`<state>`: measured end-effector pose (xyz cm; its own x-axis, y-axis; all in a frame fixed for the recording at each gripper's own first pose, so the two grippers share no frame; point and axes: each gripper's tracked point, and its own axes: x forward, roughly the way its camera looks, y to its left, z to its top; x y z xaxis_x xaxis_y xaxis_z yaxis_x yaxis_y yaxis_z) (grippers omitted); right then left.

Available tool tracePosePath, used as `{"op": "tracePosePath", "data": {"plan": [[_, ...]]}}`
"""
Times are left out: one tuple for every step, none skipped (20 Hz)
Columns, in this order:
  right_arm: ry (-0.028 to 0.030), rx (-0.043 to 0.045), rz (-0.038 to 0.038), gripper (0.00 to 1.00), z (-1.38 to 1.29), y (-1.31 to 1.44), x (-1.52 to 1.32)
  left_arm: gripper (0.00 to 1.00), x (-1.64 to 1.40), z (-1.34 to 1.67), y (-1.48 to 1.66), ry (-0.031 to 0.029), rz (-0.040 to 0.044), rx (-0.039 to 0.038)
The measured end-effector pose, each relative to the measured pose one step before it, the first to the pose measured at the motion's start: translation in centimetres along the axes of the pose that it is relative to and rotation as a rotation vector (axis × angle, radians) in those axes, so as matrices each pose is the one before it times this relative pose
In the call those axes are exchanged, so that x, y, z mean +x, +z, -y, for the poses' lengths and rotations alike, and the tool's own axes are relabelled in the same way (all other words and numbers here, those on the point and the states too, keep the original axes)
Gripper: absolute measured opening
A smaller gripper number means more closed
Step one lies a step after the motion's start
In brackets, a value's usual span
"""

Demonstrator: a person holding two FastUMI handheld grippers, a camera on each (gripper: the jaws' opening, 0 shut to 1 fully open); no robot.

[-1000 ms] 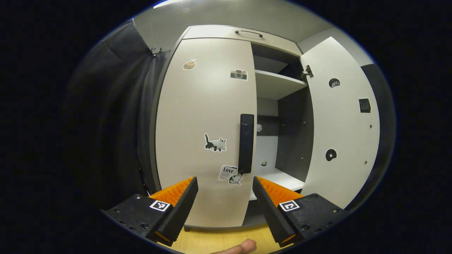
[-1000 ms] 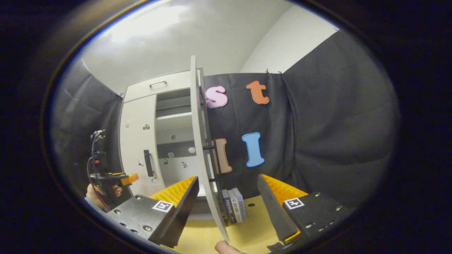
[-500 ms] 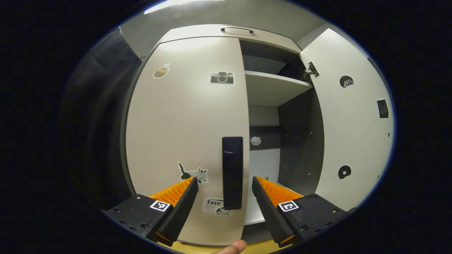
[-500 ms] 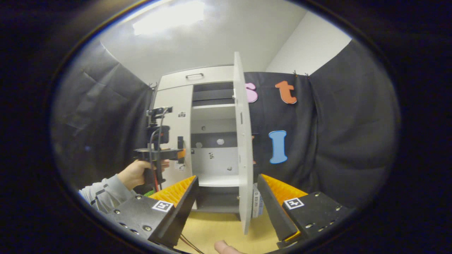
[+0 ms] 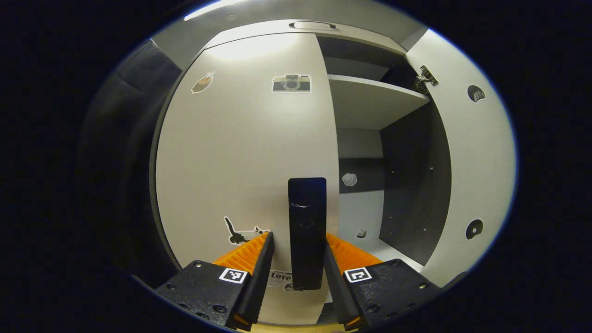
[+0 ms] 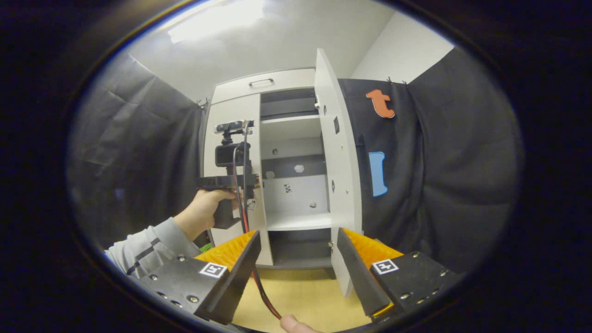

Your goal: Open the right door of the double-door shoe cabinet with the right hand, and open the left door with the left hand.

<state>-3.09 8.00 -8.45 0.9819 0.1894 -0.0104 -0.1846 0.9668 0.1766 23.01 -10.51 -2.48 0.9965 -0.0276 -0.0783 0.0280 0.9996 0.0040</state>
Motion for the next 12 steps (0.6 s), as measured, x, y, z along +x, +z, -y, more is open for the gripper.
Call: {"op": "tracePosePath", "data": {"plan": [[-0.01539, 0.00237, 0.00535, 0.98, 0.326, 0.23, -0.107, 0.54, -0.367, 0.393, 0.114, 0.00151, -0.00549, 0.02062], [-0.01087, 0.00051, 0.00673, 0.98, 0.247, 0.267, -0.17, 0.47, 0.028, 0.249, -0.184, 0.00765, -0.01106, 0.02236], [-0.0092, 0.00327, 0.00589, 0.98, 0.249, 0.209, -0.273, 0.34, 0.189, -0.116, 0.02, 0.00886, -0.01033, 0.00617], [-0.01001, 0.00424, 0.00431, 0.98, 0.24, 0.049, -0.088, 0.33, 0.045, 0.062, -0.027, 0.00264, -0.01032, -0.01689], [-0.00824, 0.00365, 0.00278, 0.98, 0.36, 0.126, -0.203, 0.3, -0.173, -0.053, -0.209, -0.00506, -0.01428, -0.00731], [-0.00839, 0.0031, -0.00155, 0.98, 0.302, 0.065, -0.025, 0.29, -0.13, 0.011, 0.05, -0.00809, 0.00467, -0.00526], [-0.0091, 0.00213, -0.00538, 0.98, 0.365, 0.055, -0.101, 0.28, -0.148, 0.054, -0.202, -0.01031, -0.01176, 0.00411], [-0.00917, 0.00221, -0.0051, 0.98, 0.225, -0.088, 0.065, 0.28, -0.335, -0.06, 0.044, -0.00805, 0.00162, 0.00782], [-0.00939, 0.00165, -0.00228, 0.98, 0.379, 0.17, -0.013, 0.25, -0.397, -0.067, -0.083, -0.00553, -0.00158, 0.00124], [-0.00787, 0.00067, 0.00105, 0.98, 0.196, 0.073, 0.048, 0.25, -0.631, -0.065, 0.057, -0.00695, 0.00155, -0.00786], [-0.00776, 0.00117, 0.00259, 0.98, 0.249, 0.235, 0.032, 0.26, -0.572, 0.01, 0.142, -0.01195, 0.00613, -0.01176], [-0.0072, -0.00066, 0.00216, 0.98, 0.065, 0.055, 0.035, 0.24, -0.589, -0.042, -0.111, -0.01347, -0.0005, -0.0108]]}}
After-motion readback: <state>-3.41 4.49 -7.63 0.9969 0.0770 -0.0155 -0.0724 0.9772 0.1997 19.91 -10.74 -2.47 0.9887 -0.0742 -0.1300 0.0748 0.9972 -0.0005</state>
